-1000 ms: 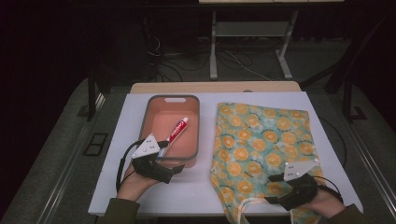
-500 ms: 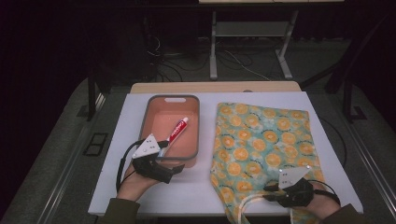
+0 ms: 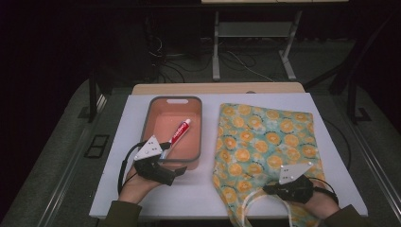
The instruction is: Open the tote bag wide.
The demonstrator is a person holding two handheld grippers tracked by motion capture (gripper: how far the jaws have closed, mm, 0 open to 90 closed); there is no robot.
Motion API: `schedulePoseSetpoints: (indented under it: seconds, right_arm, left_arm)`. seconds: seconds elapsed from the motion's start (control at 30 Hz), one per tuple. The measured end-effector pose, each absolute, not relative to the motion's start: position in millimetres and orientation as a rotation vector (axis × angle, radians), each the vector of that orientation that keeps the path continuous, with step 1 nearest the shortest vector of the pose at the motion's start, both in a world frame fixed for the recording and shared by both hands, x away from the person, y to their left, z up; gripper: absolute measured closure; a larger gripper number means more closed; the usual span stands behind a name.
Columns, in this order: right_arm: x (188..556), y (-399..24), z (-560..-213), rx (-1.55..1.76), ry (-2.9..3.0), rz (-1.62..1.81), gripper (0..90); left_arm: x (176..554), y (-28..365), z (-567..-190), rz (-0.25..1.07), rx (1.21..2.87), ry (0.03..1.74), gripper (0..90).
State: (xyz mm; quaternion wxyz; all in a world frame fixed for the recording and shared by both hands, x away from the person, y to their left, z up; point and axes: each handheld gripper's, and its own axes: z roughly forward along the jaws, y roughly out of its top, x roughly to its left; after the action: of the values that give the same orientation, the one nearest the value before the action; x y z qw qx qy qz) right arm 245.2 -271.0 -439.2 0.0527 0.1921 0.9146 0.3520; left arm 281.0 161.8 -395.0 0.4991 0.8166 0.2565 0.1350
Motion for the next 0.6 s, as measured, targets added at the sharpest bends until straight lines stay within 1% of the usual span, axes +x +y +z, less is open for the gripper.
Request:
schedulePoseSetpoints:
  seconds: [0.13,0.2,0.27,0.3,0.33,0.43,0.6]
  right_arm:
    - [260,-263,-436,0.642,2.731,1.094,90.0]
    - [275,-255,-436,0.699,2.694,1.093,90.0]
    - [279,-251,-435,0.710,2.678,1.083,90.0]
    - [290,-244,-435,0.754,2.650,1.074,90.0]
    - [290,-244,-435,0.754,2.650,1.074,90.0]
    - [310,-231,-436,0.819,2.597,1.036,90.0]
    - [325,-228,-440,0.879,2.563,1.014,90.0]
  left_arm:
    - [281,162,-395,0.327,1.975,0.622,0.0]
    - [281,162,-395,0.329,1.978,0.619,0.0]
    - [281,162,-395,0.329,1.979,0.619,0.0]
    - [281,162,-395,0.330,1.979,0.619,0.0]
    - [281,162,-395,0.328,1.978,0.620,0.0]
    - [281,162,-395,0.327,1.978,0.619,0.0]
    - [281,162,-395,0.324,1.976,0.617,0.0]
